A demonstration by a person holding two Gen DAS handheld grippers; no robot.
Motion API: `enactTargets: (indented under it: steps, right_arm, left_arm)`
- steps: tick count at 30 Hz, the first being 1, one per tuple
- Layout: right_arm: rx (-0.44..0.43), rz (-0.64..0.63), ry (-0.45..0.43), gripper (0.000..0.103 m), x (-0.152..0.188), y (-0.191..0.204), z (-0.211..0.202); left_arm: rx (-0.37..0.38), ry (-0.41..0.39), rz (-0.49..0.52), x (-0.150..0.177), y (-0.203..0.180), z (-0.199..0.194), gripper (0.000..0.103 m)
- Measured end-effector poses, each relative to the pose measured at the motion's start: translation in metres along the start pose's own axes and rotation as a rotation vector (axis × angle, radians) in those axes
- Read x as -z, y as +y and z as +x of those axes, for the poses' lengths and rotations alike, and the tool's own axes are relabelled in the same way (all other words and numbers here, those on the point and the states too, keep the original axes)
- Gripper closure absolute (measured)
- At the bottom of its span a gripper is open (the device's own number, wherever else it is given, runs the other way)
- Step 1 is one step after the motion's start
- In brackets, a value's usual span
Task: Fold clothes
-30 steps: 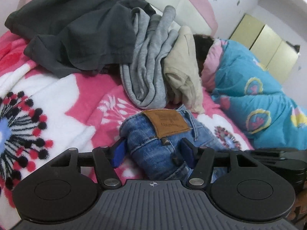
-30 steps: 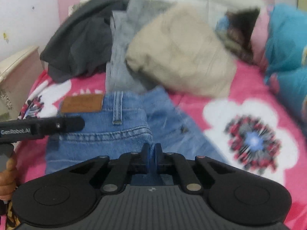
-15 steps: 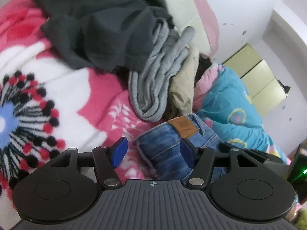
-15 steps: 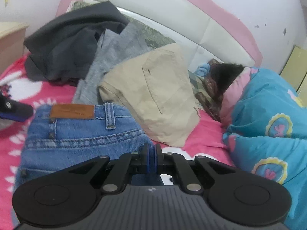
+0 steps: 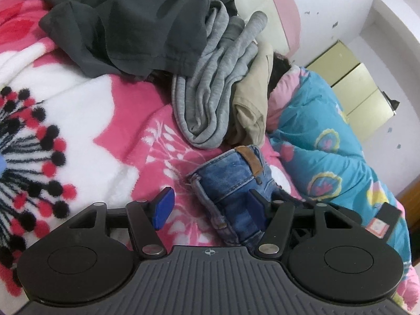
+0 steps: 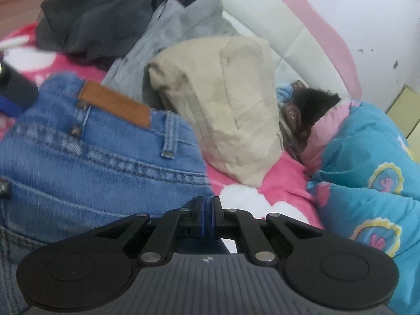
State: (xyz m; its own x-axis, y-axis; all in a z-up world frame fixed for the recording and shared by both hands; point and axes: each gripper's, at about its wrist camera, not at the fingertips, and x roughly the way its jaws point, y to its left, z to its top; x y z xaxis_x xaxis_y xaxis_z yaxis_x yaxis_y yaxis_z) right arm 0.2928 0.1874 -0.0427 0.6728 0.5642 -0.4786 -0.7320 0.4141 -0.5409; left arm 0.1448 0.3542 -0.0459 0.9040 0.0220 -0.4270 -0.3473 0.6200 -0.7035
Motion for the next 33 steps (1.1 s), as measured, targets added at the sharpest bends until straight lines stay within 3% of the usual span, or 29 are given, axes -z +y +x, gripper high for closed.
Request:
enactTargets:
  steps: [7, 10, 12, 18, 21, 25, 28, 30, 33]
  right_arm:
    - [-0.007, 0.014, 0.016, 0.098, 0.006, 0.0, 0.011]
    - [0.012, 0.026, 0.011, 0.089, 0.005, -0.003, 0.008]
    - [-0.024, 0.062, -0.034, 0.077, 0.002, -0.011, -0.019]
    - [-0.183, 0.176, -0.191, 0.076, -0.004, -0.033, -0.116]
    - [-0.293, 0.05, -0.156, 0.076, -0.004, 0.001, -0.138]
    - [-0.303, -0.154, -0.077, 0.073, -0.003, 0.06, -0.125]
    - [-0.226, -0.258, -0.019, 0.074, 0.003, 0.086, -0.099]
    - [-0.231, -0.189, -0.005, 0.084, 0.0, 0.076, -0.095]
    - [-0.318, 0.048, -0.015, 0.086, -0.013, 0.03, -0.108]
  left_arm:
    - [-0.003, 0.001, 0.029, 0.001, -0.007, 0.008, 0.042]
    - [-0.001, -0.003, 0.026, 0.002, -0.007, 0.01, 0.042]
    - [0.012, 0.0, 0.021, 0.001, -0.007, 0.01, 0.043]
    - [0.072, 0.008, -0.026, 0.0, 0.0, 0.009, 0.045]
    - [0.11, -0.002, -0.065, 0.0, 0.002, 0.007, 0.045]
    - [0.157, -0.023, -0.107, 0.0, 0.005, 0.006, 0.045]
    - [0.203, -0.035, -0.141, 0.0, 0.007, 0.005, 0.045]
    - [0.231, -0.041, -0.164, -0.002, 0.008, 0.004, 0.045]
    - [0.303, -0.054, -0.205, -0.005, 0.011, 0.001, 0.047]
